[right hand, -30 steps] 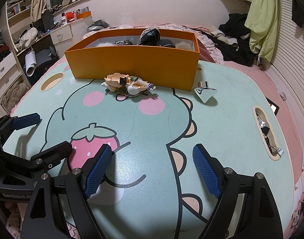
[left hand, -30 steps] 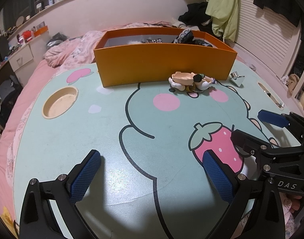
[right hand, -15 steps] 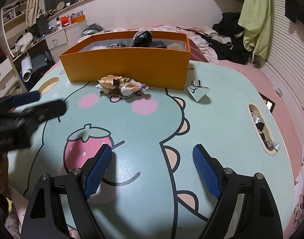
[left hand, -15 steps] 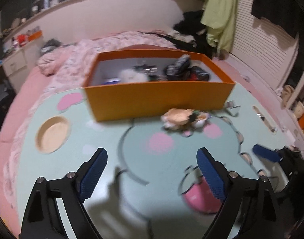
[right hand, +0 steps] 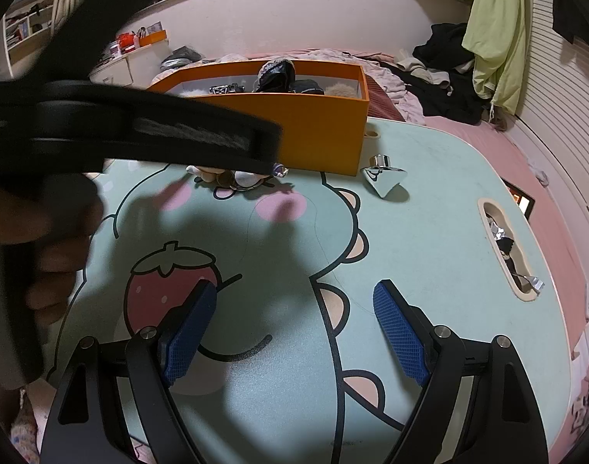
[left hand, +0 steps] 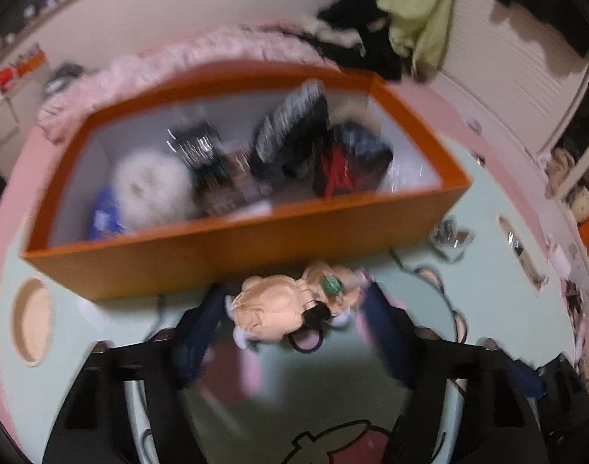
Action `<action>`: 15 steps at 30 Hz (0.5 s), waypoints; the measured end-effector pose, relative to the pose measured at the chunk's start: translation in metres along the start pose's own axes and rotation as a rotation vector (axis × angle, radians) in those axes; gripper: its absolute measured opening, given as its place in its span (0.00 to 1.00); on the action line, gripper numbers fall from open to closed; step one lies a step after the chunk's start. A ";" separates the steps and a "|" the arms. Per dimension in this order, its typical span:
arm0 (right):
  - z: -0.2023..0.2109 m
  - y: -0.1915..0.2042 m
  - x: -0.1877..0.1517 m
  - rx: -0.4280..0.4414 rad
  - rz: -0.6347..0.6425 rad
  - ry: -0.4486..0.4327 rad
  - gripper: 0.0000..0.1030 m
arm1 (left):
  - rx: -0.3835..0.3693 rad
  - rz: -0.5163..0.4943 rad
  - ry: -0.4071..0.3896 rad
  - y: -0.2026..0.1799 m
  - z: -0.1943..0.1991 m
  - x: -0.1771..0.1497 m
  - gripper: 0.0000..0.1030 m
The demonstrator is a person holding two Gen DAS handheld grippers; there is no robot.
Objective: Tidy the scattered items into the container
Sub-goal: 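Grasp the figurine on its beige base with the left tool and lift it, then hold the figurine in the left tool above the table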
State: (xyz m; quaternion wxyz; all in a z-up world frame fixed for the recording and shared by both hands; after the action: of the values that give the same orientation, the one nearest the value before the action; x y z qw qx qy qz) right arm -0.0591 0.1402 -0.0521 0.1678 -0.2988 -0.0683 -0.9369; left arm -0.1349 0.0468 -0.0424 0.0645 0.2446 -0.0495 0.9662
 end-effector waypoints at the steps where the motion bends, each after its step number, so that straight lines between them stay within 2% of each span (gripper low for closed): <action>1: 0.000 0.000 0.000 0.000 0.000 0.000 0.81 | 0.021 -0.022 -0.009 -0.001 -0.001 -0.003 0.62; 3: 0.000 0.001 0.000 0.001 0.000 0.000 0.81 | 0.062 -0.067 -0.033 -0.003 0.000 -0.009 0.52; 4: 0.000 0.002 0.000 0.001 0.000 0.000 0.81 | 0.051 -0.069 -0.038 -0.002 0.002 -0.012 0.37; 15: 0.000 0.007 -0.001 -0.002 0.005 0.001 0.81 | 0.017 -0.056 -0.074 0.026 0.027 -0.045 0.36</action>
State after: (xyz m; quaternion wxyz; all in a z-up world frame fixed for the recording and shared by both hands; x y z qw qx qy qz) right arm -0.0555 0.1339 -0.0525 0.1699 -0.2987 -0.0665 -0.9368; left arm -0.0871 0.0132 -0.0415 0.0877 0.2821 -0.0368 0.9546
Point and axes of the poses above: each gripper's, at about its wrist camera, not at the fingertips, and z roughly against the way its jaws point, y to its left, x to its top, the point moved 5 cm from there along -z, roughly the way its jaws point, and after that the axes turned 5 degrees about y, right-handed, at the moved point
